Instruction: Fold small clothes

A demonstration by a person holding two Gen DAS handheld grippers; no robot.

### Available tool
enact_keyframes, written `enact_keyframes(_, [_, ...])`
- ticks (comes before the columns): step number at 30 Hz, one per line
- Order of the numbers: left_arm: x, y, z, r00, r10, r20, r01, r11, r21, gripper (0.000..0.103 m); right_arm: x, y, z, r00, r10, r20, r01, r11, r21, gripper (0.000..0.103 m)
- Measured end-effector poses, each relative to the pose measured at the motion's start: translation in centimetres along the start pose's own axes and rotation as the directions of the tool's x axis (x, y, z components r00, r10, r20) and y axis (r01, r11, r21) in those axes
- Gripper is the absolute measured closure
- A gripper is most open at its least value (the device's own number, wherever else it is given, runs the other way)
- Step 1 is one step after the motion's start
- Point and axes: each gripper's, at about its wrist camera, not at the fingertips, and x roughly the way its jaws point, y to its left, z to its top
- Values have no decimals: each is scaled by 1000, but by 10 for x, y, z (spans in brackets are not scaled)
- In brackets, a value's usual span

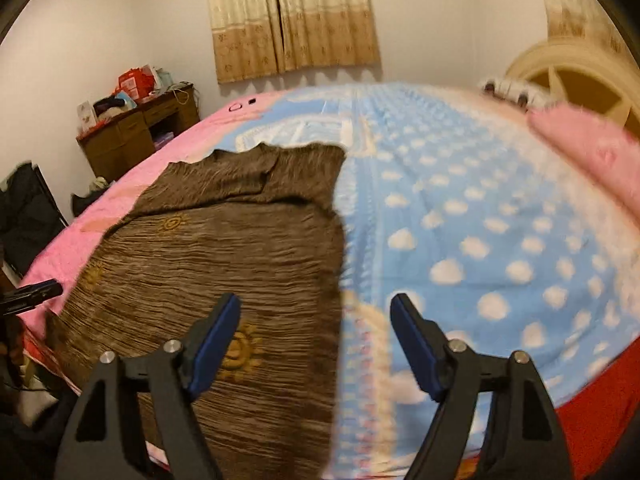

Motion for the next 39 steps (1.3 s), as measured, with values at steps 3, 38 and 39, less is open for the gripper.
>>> enact_keyframes(3, [19, -16, 22, 1000, 27, 2, -27, 999, 47, 32, 24, 29, 24, 995, 99, -9, -100, 994, -33, 42])
enact_keyframes(38, [118, 62, 69, 995, 91, 46, -65, 910, -410, 96, 375, 290, 214, 870, 390, -301, -475, 826, -303, 94])
enact_keyframes(39, [114, 56, 71, 993, 105, 51, -79, 924, -375, 96, 380, 292, 209, 877, 370, -307, -461, 828, -318, 94])
